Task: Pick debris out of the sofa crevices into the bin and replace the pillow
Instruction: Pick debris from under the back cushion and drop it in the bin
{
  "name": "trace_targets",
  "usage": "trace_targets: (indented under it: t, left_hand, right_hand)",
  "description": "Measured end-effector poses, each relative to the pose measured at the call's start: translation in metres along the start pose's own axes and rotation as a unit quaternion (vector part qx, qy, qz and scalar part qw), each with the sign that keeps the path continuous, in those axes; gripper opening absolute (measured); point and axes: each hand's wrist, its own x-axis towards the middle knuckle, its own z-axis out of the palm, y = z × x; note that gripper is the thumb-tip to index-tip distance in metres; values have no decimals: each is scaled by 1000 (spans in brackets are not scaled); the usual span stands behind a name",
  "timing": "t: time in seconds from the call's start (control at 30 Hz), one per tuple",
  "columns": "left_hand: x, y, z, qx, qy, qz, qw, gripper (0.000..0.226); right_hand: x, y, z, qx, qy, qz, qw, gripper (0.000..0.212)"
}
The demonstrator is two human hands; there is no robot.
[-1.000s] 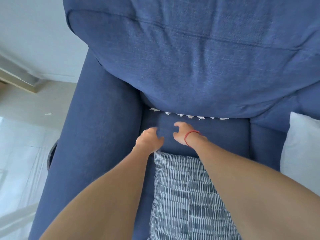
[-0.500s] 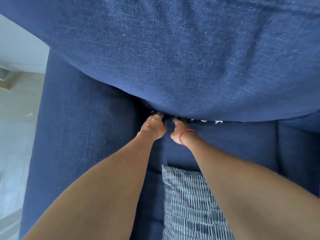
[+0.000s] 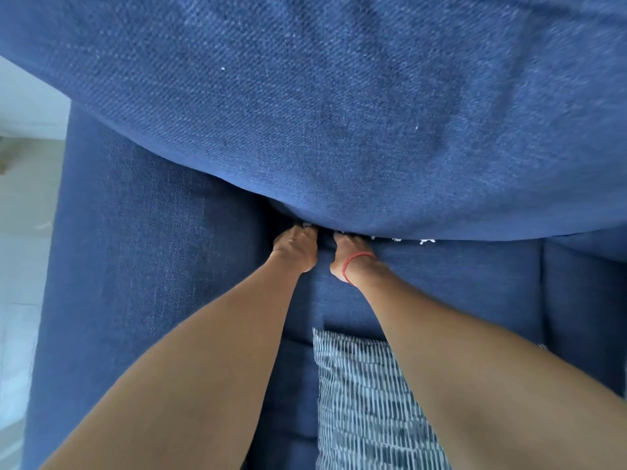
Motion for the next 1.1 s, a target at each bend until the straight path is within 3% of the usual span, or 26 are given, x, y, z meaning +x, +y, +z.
trace_targets:
  t: [0.13,0.3,0.43,0.53,0.63,0.7,0.9,1.0,1.1]
  left_hand:
    - [-11,0,2,14,37,8,999,39]
    - [-33,-6,6,-55,96,12,994,41]
    - [-71,-10,5,-178,210,-6,961,23]
    - [-101,-13,-3,-258,248,-7,934,21]
    - [-128,-19,-21,-306,270,-3,913,12]
    - [-144,-26,-36,-315,292,2,903,21]
    - [-185,-94,-81,-303,422,7,854,21]
    - [-209,-150,-81,-329,461,-43,823,18]
    - [-232,-216,-63,-368,449,-129,804,18]
  right_hand:
    - [-11,-1,3,6,20,-6,1000,68]
    - [-31,2,9,46,90,-19,995,51]
    - [-56,3,8,116,161,-10,980,35]
    - [-79,-7,-5,151,218,-20,964,18]
    - [-101,-26,-25,174,250,-50,951,18]
    - [-114,-45,-37,179,256,-74,947,26]
    - [-140,-129,-41,165,250,-188,936,19]
    - [-151,-180,-20,143,257,-238,926,19]
    - [-161,-231,11,127,228,-266,928,20]
